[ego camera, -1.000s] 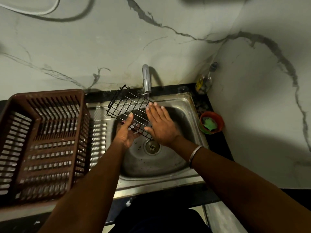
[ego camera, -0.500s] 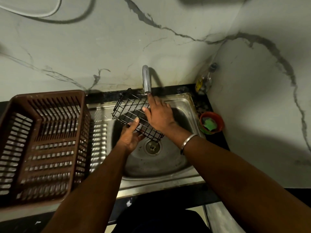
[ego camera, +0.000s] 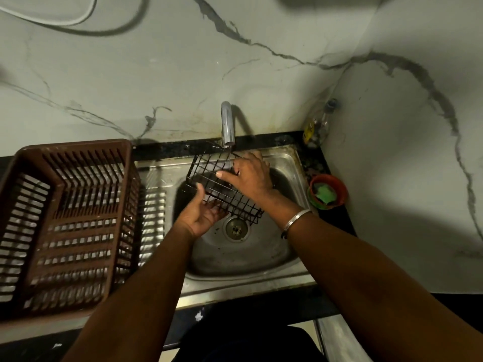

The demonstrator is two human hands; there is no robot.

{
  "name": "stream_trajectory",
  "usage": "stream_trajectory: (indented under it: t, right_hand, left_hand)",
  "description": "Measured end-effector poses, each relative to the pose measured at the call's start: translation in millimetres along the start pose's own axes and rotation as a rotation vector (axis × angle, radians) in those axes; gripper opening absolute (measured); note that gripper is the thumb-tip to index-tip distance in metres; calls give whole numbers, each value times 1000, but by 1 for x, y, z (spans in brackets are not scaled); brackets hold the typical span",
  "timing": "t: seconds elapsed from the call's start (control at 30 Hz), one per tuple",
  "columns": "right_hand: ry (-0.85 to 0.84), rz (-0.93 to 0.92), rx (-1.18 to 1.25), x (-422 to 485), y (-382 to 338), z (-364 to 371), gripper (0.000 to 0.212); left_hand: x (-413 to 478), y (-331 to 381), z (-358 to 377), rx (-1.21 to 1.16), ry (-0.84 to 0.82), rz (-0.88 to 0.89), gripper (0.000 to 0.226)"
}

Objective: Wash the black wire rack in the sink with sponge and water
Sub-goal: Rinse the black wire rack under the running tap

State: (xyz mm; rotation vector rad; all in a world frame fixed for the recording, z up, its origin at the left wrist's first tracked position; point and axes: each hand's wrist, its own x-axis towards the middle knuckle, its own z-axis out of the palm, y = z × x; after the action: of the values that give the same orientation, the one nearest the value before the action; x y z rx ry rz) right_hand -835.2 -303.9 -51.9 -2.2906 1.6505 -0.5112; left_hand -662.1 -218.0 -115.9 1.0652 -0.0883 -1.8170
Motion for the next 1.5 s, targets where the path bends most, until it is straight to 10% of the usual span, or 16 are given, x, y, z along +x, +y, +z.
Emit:
stream_trajectory:
  t: [0.37,0.63,0.8,1.5]
  right_hand:
    - [64,-290,-268,-27,30,-5,53]
    - [73,-21,-188,-33,11,-7,72]
    - [-150,-180,-273,-32,-2,12,84]
    - [-75,-89,-212,-20,-27,17,77]
  left_hand:
    - [3,61,37,697,172,-5,99]
    - [8,53,37,655,172,56,73]
    - [11,47,37,628,215,88,68]
    - [10,59,44,535,224,167,54]
